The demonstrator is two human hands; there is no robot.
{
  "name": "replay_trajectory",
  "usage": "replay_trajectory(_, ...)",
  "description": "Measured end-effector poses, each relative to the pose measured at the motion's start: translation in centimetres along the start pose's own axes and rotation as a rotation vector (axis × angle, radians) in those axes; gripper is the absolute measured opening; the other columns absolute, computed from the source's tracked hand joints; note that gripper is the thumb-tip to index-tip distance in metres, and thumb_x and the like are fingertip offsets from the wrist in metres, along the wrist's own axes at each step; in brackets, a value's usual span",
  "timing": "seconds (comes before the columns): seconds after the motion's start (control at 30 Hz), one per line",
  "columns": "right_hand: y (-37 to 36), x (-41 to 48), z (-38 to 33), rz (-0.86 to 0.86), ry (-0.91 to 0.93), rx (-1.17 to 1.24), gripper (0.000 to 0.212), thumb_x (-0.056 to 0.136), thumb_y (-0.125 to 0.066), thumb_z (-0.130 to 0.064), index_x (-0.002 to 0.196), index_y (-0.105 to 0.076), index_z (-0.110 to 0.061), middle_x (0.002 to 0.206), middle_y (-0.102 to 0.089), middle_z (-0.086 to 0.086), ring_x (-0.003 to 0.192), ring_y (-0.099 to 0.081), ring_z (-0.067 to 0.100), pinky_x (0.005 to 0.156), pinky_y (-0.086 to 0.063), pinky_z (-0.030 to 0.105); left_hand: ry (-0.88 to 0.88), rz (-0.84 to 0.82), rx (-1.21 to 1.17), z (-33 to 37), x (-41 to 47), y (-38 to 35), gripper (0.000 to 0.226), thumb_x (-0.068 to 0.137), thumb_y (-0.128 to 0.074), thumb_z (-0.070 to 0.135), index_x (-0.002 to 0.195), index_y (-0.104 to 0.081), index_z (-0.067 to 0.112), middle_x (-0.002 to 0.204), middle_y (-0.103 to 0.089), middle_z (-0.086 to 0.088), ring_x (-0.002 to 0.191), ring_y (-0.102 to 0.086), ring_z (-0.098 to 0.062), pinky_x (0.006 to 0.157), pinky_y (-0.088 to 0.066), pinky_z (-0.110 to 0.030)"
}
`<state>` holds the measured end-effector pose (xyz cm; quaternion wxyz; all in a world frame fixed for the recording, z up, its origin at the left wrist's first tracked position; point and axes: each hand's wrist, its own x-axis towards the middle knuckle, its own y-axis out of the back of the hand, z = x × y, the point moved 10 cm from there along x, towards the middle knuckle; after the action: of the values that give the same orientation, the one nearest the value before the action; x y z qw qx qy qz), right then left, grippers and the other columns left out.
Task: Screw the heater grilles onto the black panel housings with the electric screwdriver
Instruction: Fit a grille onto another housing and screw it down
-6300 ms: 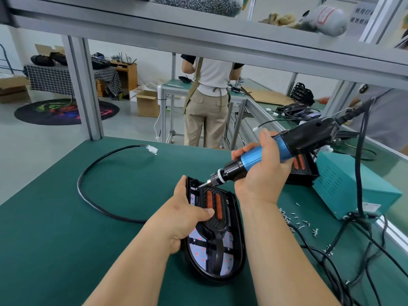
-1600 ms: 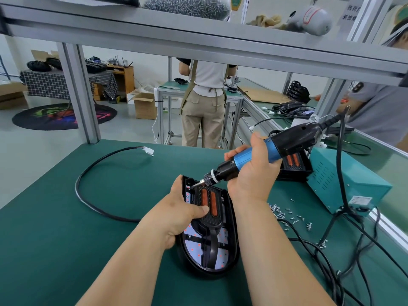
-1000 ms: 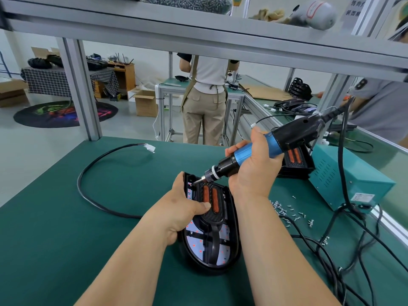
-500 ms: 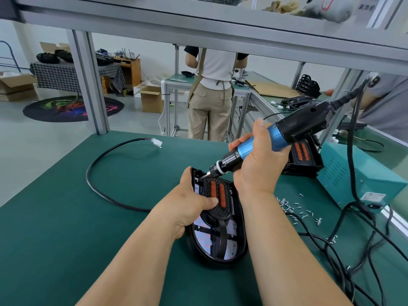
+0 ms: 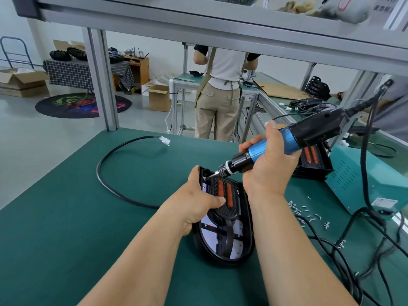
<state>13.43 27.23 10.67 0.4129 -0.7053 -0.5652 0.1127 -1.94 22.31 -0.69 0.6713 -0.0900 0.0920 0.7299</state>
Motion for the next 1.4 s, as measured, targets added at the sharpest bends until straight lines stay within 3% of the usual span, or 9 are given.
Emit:
replay_trajectory(0.27, 0.1, 0.0, 0.1, 0.015, -0.013, -0.008, 0.018, 0.083, -0.068, -0.017, 0.088, -0.051, -0.018, 0.060, -0.051, 0.004, 0.050, -0.050, 0.021, 0.056, -0.050, 0.035, -0.002, 0.013, 0.012, -0.1, 0.3, 0.2, 0.113, 0.057, -0.075, 0.018, 0.153, -0.019, 0.042, 0.140, -0.057, -0.008, 0.127, -0.055, -0.034, 0.109, -0.042, -0.051)
replay_trajectory(0.63, 0.7, 0.4, 0.4, 0.038, -0.014, -0.007, 0.017, 0.090, -0.066, -0.011, 0.087, -0.049, -0.015, 0.056, -0.050, 0.003, 0.048, -0.049, 0.022, 0.056, -0.050, 0.035, 0.016, 0.004, 0.022, -0.5, 0.4, 0.5, 0.103, 0.079, -0.075, 0.005, 0.154, -0.015, 0.043, 0.143, -0.054, -0.008, 0.129, -0.053, -0.034, 0.110, -0.039, -0.053)
replay_trajectory(0.8, 1.1, 0.5, 0.7, 0.058, -0.035, 0.005, 0.017, 0.092, -0.065, -0.010, 0.089, -0.048, -0.014, 0.056, -0.050, 0.004, 0.048, -0.049, 0.022, 0.055, -0.049, 0.035, 0.015, -0.005, 0.037, -0.4, 0.4, 0.5, 0.093, 0.079, -0.075, 0.004, 0.151, -0.026, 0.039, 0.139, -0.058, -0.010, 0.128, -0.054, -0.035, 0.110, -0.039, -0.053)
replay_trajectory(1.03, 1.2, 0.6, 0.8, 0.068, -0.041, 0.004, 0.017, 0.092, -0.065, -0.010, 0.089, -0.049, -0.015, 0.057, -0.049, 0.003, 0.050, -0.047, 0.023, 0.055, -0.049, 0.035, 0.016, -0.004, 0.030, -0.2, 0.1, 0.5, 0.101, 0.082, -0.074, 0.002, 0.155, -0.015, 0.040, 0.143, -0.055, -0.005, 0.131, -0.051, -0.032, 0.113, -0.036, -0.051)
replay_trajectory(1.1, 1.1, 0.6, 0.7, 0.067, -0.042, 0.002, 0.018, 0.092, -0.065, -0.010, 0.089, -0.048, -0.014, 0.056, -0.050, 0.003, 0.049, -0.048, 0.022, 0.055, -0.049, 0.034, 0.015, -0.005, 0.032, -0.3, 0.2, 0.5, 0.096, 0.080, -0.074, 0.002, 0.153, -0.023, 0.038, 0.140, -0.057, -0.008, 0.129, -0.053, -0.035, 0.111, -0.038, -0.053)
replay_trajectory(1.2, 1.1, 0.5, 0.7, 0.076, -0.041, -0.003, 0.018, 0.092, -0.065, -0.011, 0.089, -0.048, -0.014, 0.055, -0.050, 0.002, 0.048, -0.049, 0.021, 0.055, -0.049, 0.035, 0.003, -0.014, 0.041, -0.1, 0.2, 0.3, 0.072, 0.081, -0.072, -0.002, 0.140, -0.041, 0.025, 0.118, -0.069, -0.013, 0.115, -0.063, -0.040, 0.104, -0.045, -0.057)
replay_trajectory(1.33, 1.3, 0.5, 0.7, 0.093, -0.044, -0.007, 0.018, 0.093, -0.065, -0.010, 0.089, -0.048, -0.013, 0.055, -0.050, 0.003, 0.048, -0.049, 0.021, 0.056, -0.049, 0.035, 0.002, -0.011, 0.034, -0.1, 0.2, 0.3, 0.079, 0.079, -0.073, 0.000, 0.144, -0.038, 0.027, 0.128, -0.064, -0.016, 0.120, -0.059, -0.040, 0.107, -0.042, -0.057)
replay_trajectory(1.4, 1.4, 0.5, 0.7, 0.098, -0.049, -0.002, 0.018, 0.093, -0.065, -0.010, 0.089, -0.048, -0.014, 0.056, -0.050, 0.003, 0.049, -0.049, 0.022, 0.056, -0.049, 0.035, -0.004, -0.012, 0.041, 0.0, 0.2, 0.3, 0.077, 0.080, -0.073, 0.000, 0.143, -0.039, 0.028, 0.124, -0.067, -0.013, 0.117, -0.062, -0.038, 0.106, -0.043, -0.056)
